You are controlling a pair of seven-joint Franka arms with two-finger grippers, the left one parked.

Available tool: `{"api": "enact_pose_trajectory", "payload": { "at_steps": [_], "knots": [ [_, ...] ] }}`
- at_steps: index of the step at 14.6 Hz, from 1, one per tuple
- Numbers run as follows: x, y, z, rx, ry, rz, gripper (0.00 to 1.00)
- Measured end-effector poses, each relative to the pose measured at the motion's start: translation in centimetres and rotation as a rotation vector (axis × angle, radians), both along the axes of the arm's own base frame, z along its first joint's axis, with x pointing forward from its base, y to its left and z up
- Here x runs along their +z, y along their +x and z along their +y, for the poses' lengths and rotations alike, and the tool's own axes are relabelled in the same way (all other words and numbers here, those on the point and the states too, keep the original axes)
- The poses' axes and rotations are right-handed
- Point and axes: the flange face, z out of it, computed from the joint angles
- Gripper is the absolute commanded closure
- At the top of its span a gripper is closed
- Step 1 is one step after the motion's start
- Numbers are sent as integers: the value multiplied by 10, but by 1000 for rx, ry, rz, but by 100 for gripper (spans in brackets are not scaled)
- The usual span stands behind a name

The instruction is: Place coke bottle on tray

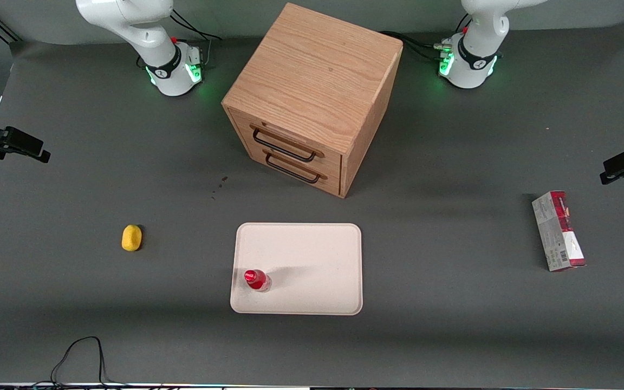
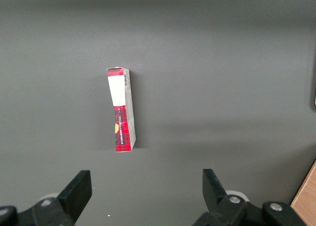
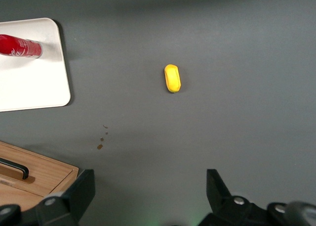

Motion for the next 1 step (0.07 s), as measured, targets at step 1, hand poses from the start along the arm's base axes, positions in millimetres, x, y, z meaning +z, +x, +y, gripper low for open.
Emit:
{"api": "enact_pose_trajectory", "payload": {
  "at_steps": [1],
  "knots": [
    [0, 0, 0, 0, 0, 0, 0]
  ]
}}
